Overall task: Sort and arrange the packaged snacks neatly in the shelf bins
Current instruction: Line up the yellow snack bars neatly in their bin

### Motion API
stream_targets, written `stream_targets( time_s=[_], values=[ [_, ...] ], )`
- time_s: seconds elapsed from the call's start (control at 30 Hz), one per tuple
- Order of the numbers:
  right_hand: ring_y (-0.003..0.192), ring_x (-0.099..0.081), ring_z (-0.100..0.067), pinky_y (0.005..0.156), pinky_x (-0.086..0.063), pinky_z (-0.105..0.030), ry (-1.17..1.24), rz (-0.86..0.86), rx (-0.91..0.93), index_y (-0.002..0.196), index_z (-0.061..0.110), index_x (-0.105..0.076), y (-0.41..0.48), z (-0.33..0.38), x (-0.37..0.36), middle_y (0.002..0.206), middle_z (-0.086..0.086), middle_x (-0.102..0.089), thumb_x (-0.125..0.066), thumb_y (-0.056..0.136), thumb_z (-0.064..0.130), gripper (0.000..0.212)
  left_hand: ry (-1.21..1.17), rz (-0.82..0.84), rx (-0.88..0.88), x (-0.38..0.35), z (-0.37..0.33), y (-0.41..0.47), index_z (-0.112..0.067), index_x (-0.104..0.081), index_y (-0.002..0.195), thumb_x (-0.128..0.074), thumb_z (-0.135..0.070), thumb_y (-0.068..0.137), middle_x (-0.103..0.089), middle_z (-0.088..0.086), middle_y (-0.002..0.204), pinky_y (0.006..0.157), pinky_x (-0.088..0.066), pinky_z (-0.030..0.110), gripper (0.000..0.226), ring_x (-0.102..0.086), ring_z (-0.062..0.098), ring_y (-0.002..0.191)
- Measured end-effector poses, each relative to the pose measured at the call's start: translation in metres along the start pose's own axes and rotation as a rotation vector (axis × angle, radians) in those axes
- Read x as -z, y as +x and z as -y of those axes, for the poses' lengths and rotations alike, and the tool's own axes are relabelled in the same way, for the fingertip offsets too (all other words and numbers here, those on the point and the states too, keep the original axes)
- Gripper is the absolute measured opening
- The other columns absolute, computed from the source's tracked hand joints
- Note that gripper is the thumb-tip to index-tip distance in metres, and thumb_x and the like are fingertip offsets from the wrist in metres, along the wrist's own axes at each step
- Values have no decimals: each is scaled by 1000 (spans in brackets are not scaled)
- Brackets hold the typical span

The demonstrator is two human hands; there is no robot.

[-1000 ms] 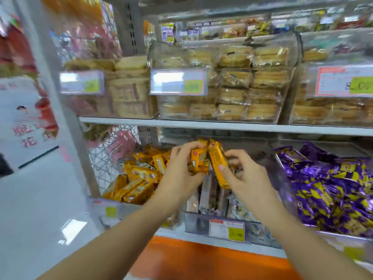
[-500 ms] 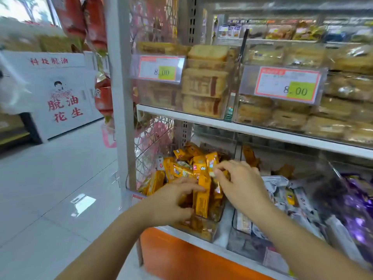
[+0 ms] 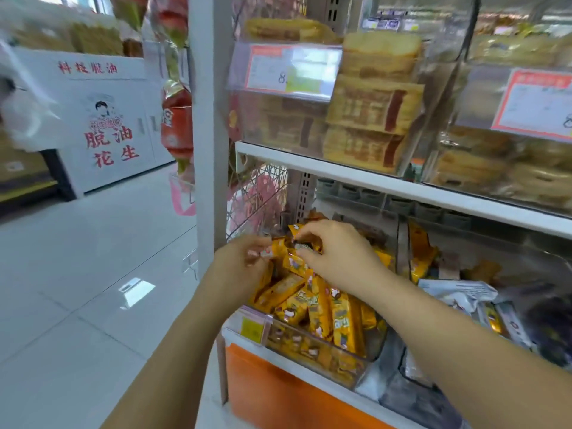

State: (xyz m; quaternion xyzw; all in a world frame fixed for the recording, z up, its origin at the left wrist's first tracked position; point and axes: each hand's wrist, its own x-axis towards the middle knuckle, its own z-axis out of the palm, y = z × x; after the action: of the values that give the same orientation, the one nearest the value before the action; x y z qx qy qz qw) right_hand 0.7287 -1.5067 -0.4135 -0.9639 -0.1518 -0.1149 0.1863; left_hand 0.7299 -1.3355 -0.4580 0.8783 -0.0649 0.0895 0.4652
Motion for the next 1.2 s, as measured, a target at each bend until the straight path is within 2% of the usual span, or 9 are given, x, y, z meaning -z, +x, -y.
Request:
stream_targets(
  time_s=[0.2, 0.47, 0.57, 0.7, 0.83, 0.9, 1.0, 1.1, 1.2],
  values=[
    [134, -37, -23, 104, -33, -28, -116, 423, -16, 144, 12, -35, 52, 9, -30, 149, -8, -37, -57, 92, 37, 62, -33, -53, 2, 11, 20, 8, -26, -61, 117, -51, -5, 91, -63, -9, 108, 64, -40, 2, 35, -60, 6, 92],
    [101, -58, -2, 95, -44, -22, 141, 715, 168, 121, 20, -60, 41, 11, -22, 112, 6, -65, -56, 93, 19, 28, 183, 182, -94, 7, 27, 9, -29, -38, 142, -41, -8, 97, -57, -1, 132, 95, -42, 24, 50, -55, 17, 117],
    [99, -63, -9, 92, -48, -25, 344, 443, 28, 108, 27, -62, 58, -3, -20, 105, 6, -67, -57, 92, 13, 22, 245, 254, -94, 10, 25, 8, -30, -35, 143, -39, -6, 97, -53, -4, 137, 96, -42, 25, 52, -53, 16, 120],
    [80, -56, -1, 62, -37, -2, 61, 309, 45, 138, 18, -44, 75, -3, -33, 93, 11, -60, -57, 92, 16, 48, 247, 271, -71, 14, 21, 6, -30, -25, 147, -37, -7, 99, -46, -8, 144, 93, -41, 23, 55, -52, 17, 121],
    [122, -50, -21, 94, -39, -24, -87, 424, 69, 145, 18, -31, 88, -6, -58, 142, -6, -46, -63, 88, 30, 67, 245, 278, -58, 15, 20, 5, -32, -17, 149, -38, -7, 98, -44, -11, 145, 74, -40, 13, 60, -58, 14, 97],
    [113, -53, -18, 89, -42, -25, -67, 408, 83, 141, 19, -39, 92, -8, -63, 135, -5, -53, -68, 85, 31, 64, 227, 275, -54, 16, 20, 6, -34, -14, 149, -38, -8, 98, -44, -13, 144, 63, -38, 11, 62, -56, 10, 82],
    [82, -57, -8, 69, -45, -20, 130, 267, 73, 130, 22, -45, 85, -5, -51, 104, 1, -63, -70, 83, 24, 54, 199, 263, -61, 16, 21, 7, -35, -16, 148, -39, -10, 98, -46, -11, 143, 72, -45, 18, 61, -61, 13, 88],
    [94, -61, -12, 84, -51, -32, 218, 10, 84, 122, 26, -46, 67, -10, -30, 108, 1, -65, -67, 84, 21, 44, 210, 228, -80, 13, 17, 8, -35, -29, 144, -39, -9, 98, -51, -7, 139, 80, -46, 20, 54, -59, 13, 101],
    [101, -53, -5, 85, -43, -21, 202, -138, 77, 123, 28, -48, 34, -17, -9, 111, 12, -56, -66, 85, 16, 43, 221, 190, -100, 5, 8, 12, -32, -41, 140, -40, -9, 98, -51, -5, 139, 75, -40, 17, 48, -58, 15, 92]
  ],
)
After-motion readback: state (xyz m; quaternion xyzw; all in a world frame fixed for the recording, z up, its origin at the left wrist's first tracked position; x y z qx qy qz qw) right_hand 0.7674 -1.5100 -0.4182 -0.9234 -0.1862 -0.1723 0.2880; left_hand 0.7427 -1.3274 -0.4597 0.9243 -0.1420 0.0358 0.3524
